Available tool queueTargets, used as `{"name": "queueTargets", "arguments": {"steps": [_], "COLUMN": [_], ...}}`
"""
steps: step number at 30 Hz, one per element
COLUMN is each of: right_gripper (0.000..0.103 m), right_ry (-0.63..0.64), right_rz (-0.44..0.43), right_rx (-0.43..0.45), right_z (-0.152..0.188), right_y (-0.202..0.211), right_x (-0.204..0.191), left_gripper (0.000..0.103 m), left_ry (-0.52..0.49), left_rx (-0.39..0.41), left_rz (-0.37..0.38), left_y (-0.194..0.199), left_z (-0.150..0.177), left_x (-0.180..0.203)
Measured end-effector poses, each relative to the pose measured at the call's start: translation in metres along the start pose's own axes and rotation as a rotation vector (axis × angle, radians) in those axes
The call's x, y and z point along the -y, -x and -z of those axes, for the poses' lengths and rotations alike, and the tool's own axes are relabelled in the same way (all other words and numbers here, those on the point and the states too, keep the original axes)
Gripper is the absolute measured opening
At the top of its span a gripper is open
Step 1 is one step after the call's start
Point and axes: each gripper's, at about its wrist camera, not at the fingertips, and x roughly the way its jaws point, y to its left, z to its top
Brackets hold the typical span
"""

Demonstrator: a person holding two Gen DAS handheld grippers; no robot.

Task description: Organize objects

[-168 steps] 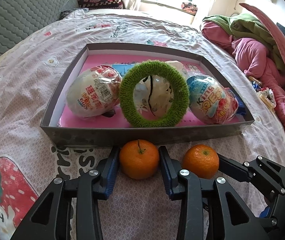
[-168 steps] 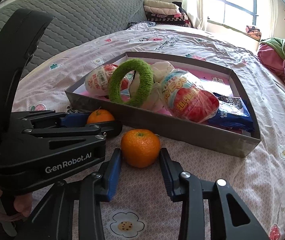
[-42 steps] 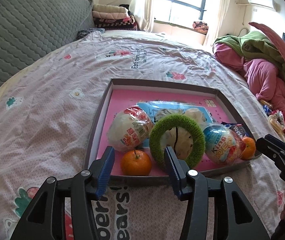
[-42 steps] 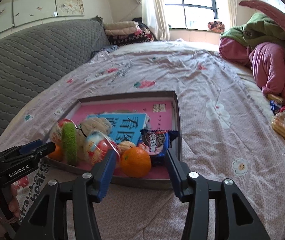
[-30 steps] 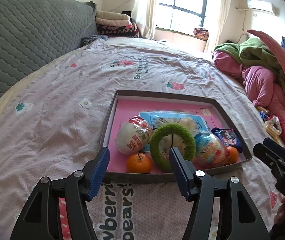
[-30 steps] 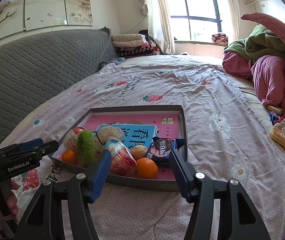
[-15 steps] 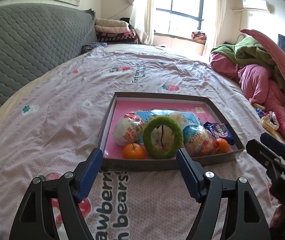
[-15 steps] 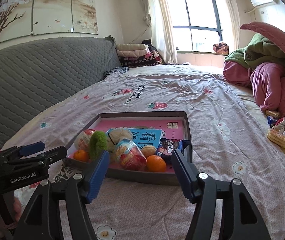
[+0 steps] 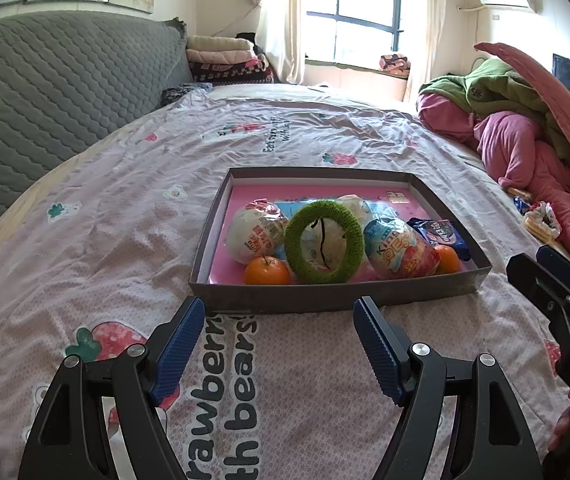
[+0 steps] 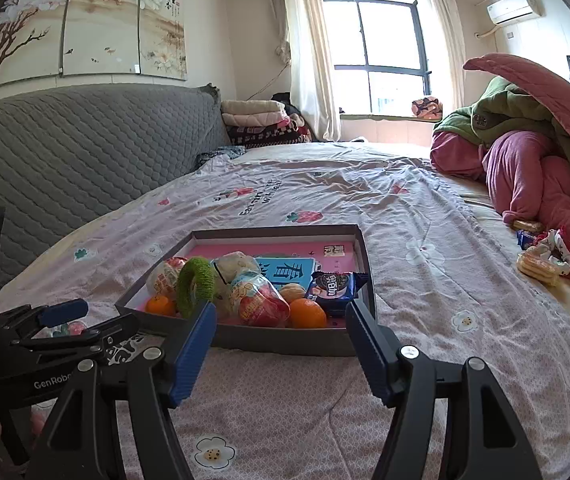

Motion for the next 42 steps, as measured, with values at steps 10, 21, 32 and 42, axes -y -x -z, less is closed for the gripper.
{"name": "queueTargets", "arguments": {"steps": [10,21,32,42], "right_gripper": [0.073,0.076,0.078,0.078], "right_ry": [0.014,0.018,0.003,-0.007], "right_rz": [-0.006,0.019,0.04,0.042], "right_rx": [-0.01,-0.062,0.015,-0.05], "right_z": [0.014,0.033,0.033,0.047], "right_y": [0.0,-0.007,0.013,0.005], "right_x": [-0.013,-0.022,-0.021,-0.024], "left_gripper": [0.078,0.078,0.078,0.078], "left_ry": [-0.002,0.026,0.016,0.007], "left_rx": [-0.009,-0.018,0.01,0.006], "left_rz": [-0.013,-0.017,-0.025,-0.035], "left_y": [-0.004,-0.002,0.012,0.013], "left_z": [0.012,0.02,0.028,0.036], "left_x": [0.0,-0.008,-0.01,-0.007]}}
